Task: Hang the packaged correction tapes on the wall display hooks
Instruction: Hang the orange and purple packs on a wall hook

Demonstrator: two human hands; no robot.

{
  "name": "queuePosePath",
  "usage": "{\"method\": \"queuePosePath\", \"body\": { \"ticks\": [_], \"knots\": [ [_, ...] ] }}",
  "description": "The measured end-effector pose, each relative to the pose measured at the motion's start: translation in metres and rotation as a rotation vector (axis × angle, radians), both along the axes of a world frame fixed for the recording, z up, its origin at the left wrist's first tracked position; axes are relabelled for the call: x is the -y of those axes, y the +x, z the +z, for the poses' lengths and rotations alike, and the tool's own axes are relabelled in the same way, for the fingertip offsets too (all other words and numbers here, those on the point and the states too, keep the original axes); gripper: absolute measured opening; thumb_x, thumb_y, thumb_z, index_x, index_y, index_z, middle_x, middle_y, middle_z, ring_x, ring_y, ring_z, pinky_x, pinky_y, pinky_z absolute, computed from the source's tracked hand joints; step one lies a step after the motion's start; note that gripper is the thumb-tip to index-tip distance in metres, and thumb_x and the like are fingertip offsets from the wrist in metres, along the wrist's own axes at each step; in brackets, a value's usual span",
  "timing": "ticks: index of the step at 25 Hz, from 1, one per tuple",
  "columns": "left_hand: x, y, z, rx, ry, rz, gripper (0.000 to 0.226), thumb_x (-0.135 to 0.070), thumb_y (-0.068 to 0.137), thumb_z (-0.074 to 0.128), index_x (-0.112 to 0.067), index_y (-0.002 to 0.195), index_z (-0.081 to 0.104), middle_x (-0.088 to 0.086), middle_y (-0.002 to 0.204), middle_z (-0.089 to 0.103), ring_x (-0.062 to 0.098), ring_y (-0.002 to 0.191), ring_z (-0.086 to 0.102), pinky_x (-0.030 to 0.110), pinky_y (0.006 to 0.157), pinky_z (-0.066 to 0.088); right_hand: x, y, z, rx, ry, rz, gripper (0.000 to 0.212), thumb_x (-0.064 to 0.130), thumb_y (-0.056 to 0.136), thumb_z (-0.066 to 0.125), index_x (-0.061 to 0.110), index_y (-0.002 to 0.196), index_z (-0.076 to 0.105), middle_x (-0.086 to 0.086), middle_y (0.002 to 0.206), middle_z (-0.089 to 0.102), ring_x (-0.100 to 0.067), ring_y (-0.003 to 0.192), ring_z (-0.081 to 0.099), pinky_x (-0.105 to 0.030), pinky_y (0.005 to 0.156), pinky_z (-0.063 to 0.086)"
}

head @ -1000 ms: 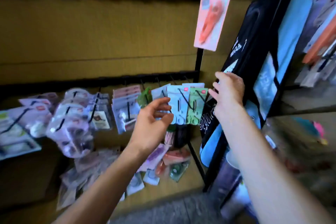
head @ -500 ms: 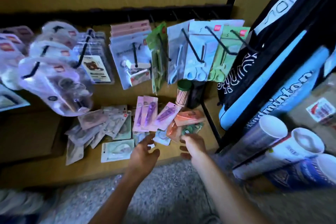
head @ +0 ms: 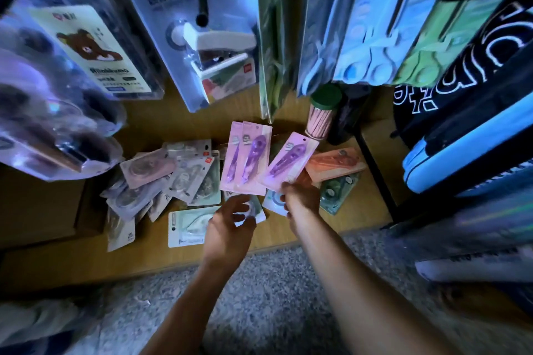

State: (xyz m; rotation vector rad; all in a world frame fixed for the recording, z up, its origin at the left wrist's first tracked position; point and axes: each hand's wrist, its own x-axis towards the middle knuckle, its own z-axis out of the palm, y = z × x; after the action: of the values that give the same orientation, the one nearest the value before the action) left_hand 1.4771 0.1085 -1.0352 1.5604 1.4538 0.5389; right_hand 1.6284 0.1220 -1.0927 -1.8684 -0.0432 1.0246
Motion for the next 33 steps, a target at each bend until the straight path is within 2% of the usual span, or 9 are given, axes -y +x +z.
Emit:
{"method": "queuePosePath", "body": {
  "ticks": [4, 8, 12, 14, 16, 19, 21, 26, 33],
  "knots": [
    [0.007, 0.006, 0.019, 0.05, 0.038, 0.151, 0.022, -0.014, 0.093, 0.061, -0.015, 0.115, 0.065, 0.003, 0.096, 0.068, 0.006, 0.077, 0.061, 0.003, 0.058, 0.042, 0.045, -0.019, 0.039, -0.003, 0.271, 0.096, 0.034, 0.01, 0.091, 0.065, 0.011, 0.059, 0.054, -0.013, 0.056, 0.051, -0.008, 0.031, 0.036, -0.019, 0.036, 0.026],
    [0.025, 0.012, 0.064, 0.243, -0.13, 0.214, 0.014, -0.036, 0.091, 0.064, -0.026, 0.1, 0.069, 0.0, 0.095, 0.071, 0.023, 0.094, 0.064, 0.036, 0.084, 0.052, 0.106, -0.036, 0.082, 0.011, 0.44, 0.196, 0.036, 0.009, 0.093, 0.063, 0.011, 0.059, 0.052, -0.005, 0.052, 0.047, -0.01, 0.04, 0.033, -0.02, 0.041, 0.026],
    [0.058, 0.007, 0.118, 0.356, -0.14, 0.105, 0.019, -0.015, 0.094, 0.064, -0.021, 0.077, 0.071, -0.002, 0.072, 0.065, 0.017, 0.067, 0.056, 0.023, 0.053, 0.044, 0.151, -0.038, 0.121, 0.11, 0.511, 0.252, 0.034, 0.013, 0.091, 0.066, -0.001, 0.063, 0.052, -0.005, 0.052, 0.046, -0.012, 0.045, 0.035, -0.022, 0.045, 0.028],
    [0.076, 0.002, 0.137, 0.416, -0.141, 0.072, 0.021, -0.01, 0.093, 0.064, -0.016, 0.075, 0.071, 0.0, 0.066, 0.063, 0.015, 0.062, 0.052, 0.02, 0.049, 0.04, 0.166, -0.036, 0.14, 0.163, 0.517, 0.222, 0.043, 0.026, 0.083, 0.071, -0.006, 0.063, 0.052, -0.006, 0.051, 0.044, -0.012, 0.044, 0.036, -0.023, 0.046, 0.027],
    [0.095, -0.003, 0.151, 0.448, -0.131, 0.033, 0.022, -0.006, 0.092, 0.065, -0.013, 0.072, 0.071, 0.003, 0.067, 0.061, 0.017, 0.063, 0.05, 0.017, 0.048, 0.039, 0.181, -0.037, 0.166, 0.151, 0.556, 0.185, 0.05, 0.044, 0.071, 0.07, -0.004, 0.07, 0.058, -0.007, 0.057, 0.052, -0.016, 0.047, 0.045, -0.023, 0.045, 0.035],
    [0.124, -0.006, 0.167, 0.553, -0.158, -0.118, 0.018, -0.004, 0.09, 0.066, -0.003, 0.074, 0.073, 0.006, 0.068, 0.064, 0.017, 0.064, 0.05, 0.022, 0.053, 0.037, 0.203, -0.037, 0.201, 0.075, 0.67, 0.137, 0.025, 0.024, 0.082, 0.073, 0.006, 0.099, 0.071, -0.009, 0.092, 0.077, -0.022, 0.078, 0.07, -0.032, 0.07, 0.057],
    [0.137, -0.004, 0.179, 0.62, -0.162, -0.214, 0.016, -0.008, 0.09, 0.066, 0.002, 0.08, 0.073, 0.006, 0.069, 0.066, 0.014, 0.062, 0.049, 0.023, 0.055, 0.035, 0.214, -0.033, 0.222, 0.091, 0.732, 0.092, 0.015, 0.009, 0.088, 0.07, 0.006, 0.103, 0.071, -0.01, 0.097, 0.077, -0.024, 0.086, 0.072, -0.037, 0.079, 0.058],
    [0.144, 0.016, 0.241, 0.733, -0.017, -0.304, 0.014, -0.013, 0.09, 0.069, -0.004, 0.085, 0.078, 0.009, 0.075, 0.072, 0.019, 0.065, 0.053, 0.029, 0.059, 0.039, 0.227, -0.014, 0.298, 0.146, 0.885, 0.072, 0.028, 0.015, 0.08, 0.076, 0.006, 0.106, 0.071, -0.015, 0.101, 0.075, -0.029, 0.092, 0.07, -0.042, 0.087, 0.055],
    [0.143, 0.04, 0.313, 0.838, 0.141, -0.302, 0.016, -0.002, 0.093, 0.061, 0.002, 0.088, 0.076, 0.004, 0.07, 0.074, 0.009, 0.054, 0.063, 0.016, 0.051, 0.047, 0.225, 0.01, 0.373, 0.2, 0.979, 0.164, 0.02, 0.015, 0.087, 0.071, 0.012, 0.108, 0.07, -0.01, 0.105, 0.075, -0.027, 0.098, 0.071, -0.043, 0.09, 0.053]
  ]
}}
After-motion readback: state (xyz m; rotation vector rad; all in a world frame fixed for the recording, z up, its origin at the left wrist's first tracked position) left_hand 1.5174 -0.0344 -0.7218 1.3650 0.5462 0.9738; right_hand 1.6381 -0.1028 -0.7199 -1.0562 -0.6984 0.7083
